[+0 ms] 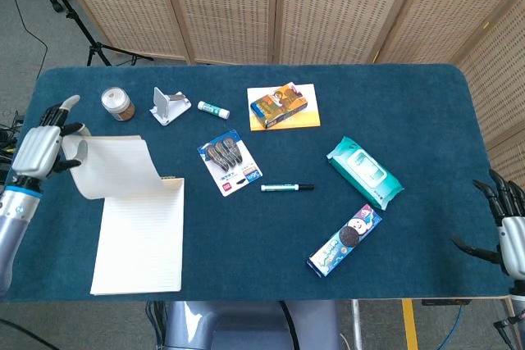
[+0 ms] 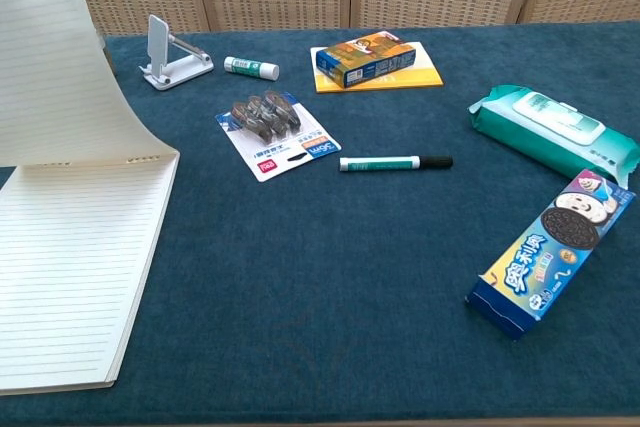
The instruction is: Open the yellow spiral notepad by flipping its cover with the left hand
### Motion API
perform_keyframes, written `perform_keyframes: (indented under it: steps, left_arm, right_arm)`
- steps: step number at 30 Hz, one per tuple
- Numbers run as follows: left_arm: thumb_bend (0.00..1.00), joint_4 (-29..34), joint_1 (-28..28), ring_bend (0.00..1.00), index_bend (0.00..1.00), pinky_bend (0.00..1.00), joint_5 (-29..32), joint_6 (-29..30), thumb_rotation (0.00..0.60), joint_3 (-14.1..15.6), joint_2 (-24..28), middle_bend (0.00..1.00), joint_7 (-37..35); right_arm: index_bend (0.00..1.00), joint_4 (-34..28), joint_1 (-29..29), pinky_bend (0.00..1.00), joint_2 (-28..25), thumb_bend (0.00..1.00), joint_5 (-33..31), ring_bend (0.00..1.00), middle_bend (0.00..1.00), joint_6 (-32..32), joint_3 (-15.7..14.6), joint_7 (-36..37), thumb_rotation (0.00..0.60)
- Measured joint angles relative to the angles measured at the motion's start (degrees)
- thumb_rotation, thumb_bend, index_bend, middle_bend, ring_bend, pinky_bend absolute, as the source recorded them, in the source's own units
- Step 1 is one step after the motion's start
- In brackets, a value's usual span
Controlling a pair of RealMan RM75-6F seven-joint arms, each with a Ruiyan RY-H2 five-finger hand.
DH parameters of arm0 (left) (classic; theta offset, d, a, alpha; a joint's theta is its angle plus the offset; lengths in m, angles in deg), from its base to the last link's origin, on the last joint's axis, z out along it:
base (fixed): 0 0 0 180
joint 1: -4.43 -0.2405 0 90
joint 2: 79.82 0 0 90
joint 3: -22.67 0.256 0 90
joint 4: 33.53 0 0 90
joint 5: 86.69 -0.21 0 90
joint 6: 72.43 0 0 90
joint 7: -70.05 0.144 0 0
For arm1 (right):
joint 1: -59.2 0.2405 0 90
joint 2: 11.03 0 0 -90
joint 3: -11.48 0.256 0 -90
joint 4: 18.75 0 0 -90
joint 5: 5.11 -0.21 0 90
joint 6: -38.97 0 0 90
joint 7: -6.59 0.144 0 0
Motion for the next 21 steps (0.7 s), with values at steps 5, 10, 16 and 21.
perform_keyframes:
  steps: [5, 10, 16, 21]
  left_arm:
    - [0.49, -10.64, 6.53, 0.0, 0.81, 0.0, 6.03, -8.64, 0.6, -4.12, -3.9, 0.0, 1.73]
    - [0.03, -20.02, 12.48, 0.0, 0.05, 0.0, 11.68, -13.42, 0.6, -8.27, -8.26, 0.0, 5.41]
    - [0.0, -18.93, 13.96, 0.0, 0.0, 0.0, 15.72, -13.9, 0.6, -11.95, -8.7, 0.0, 7.3]
    - [0.0, -12.88, 11.26, 0.0, 0.0, 0.0, 14.29, -10.48, 0.6, -11.62, -5.93, 0.0, 7.03]
  right_arm:
    - [0.14, 0.51, 0.9, 0.0, 1.0, 0.0, -1.35, 0.0, 0.0, -1.6, 0.6, -1.31, 0.6]
    - [0.14, 0.95, 1.6, 0.0, 1.8, 0.0, -2.11, 0.0, 0.0, -3.09, 0.75, -2.93, 0.6]
    - [0.14, 1.45, 2.04, 0.0, 2.23, 0.0, -2.73, 0.0, 0.0, -4.19, 0.77, -3.37, 0.6]
    - [0.14, 1.2, 1.94, 0.0, 2.09, 0.0, -2.03, 0.0, 0.0, -3.81, 0.49, -3.16, 0.6]
